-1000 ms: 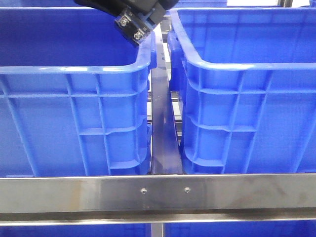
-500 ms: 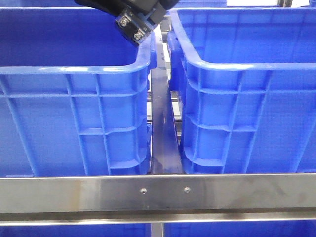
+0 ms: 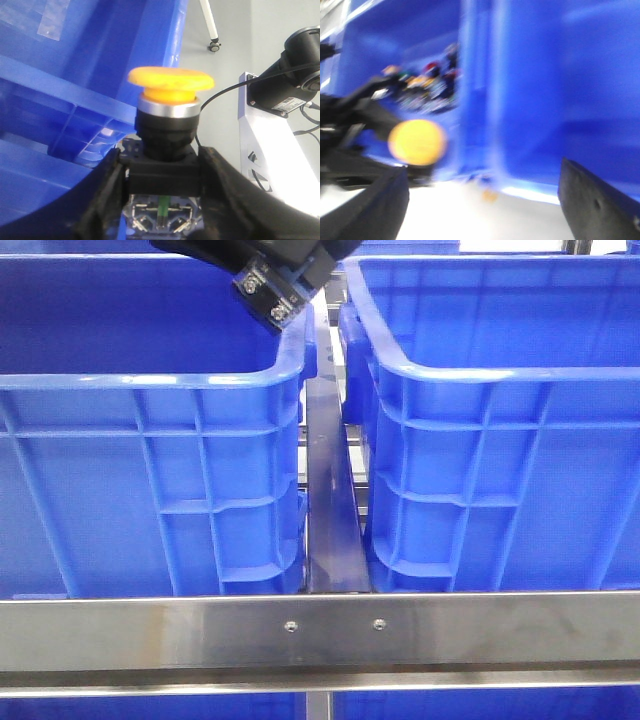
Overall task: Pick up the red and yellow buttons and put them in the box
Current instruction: 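Grasp the yellow cap with the right gripper, release the left gripper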
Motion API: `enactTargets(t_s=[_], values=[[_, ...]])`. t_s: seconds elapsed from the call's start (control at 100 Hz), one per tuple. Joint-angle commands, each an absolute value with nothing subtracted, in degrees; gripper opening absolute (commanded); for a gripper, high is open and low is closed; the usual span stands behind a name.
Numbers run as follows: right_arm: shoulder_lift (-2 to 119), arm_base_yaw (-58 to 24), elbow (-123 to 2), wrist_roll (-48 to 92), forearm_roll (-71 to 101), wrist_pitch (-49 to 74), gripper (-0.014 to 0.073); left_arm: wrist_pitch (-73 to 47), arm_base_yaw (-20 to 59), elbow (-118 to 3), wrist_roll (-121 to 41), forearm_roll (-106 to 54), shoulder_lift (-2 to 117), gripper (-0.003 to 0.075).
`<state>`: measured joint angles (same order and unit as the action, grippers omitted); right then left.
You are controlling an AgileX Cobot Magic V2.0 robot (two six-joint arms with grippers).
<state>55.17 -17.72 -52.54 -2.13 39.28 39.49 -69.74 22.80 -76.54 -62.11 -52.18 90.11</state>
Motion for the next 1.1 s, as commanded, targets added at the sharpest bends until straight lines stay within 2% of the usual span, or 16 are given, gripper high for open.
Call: enactTargets(t_s=[0.0, 0.17, 0.33, 0.85, 0.96, 1.09], values=[[59.1, -18.0, -58.4, 0.5, 46.0, 41.9, 0.0626, -72.4, 23.3, -78.3, -62.3, -56.6, 87.6, 0.0101], [68.7, -18.0, -65.0, 3.1, 52.2, 49.4, 0.0626, -72.4, 23.3, -78.3, -62.3, -56.6, 87.6, 0.0101], [74.9, -18.0, -68.0, 3.3, 55.1, 50.8, 0.0626, -72.4, 23.3, -78.3, -62.3, -56.6, 87.6, 0.0101], [77.4, -21.0, -68.0, 9.1, 61.0, 51.0, 0.0619, -72.4, 23.3, -78.3, -62.3, -56.6, 87.6, 0.0101], [77.4, -21.0, -68.0, 9.2, 61.0, 51.0, 0.0545, -72.4, 23.3, -78.3, -62.3, -56.6, 87.6, 0.0101], [77.4, -21.0, -68.0, 9.2, 61.1, 51.5, 0.0349, -72.4, 23.3, -78.3, -62.3, -56.6, 87.6, 0.0101]])
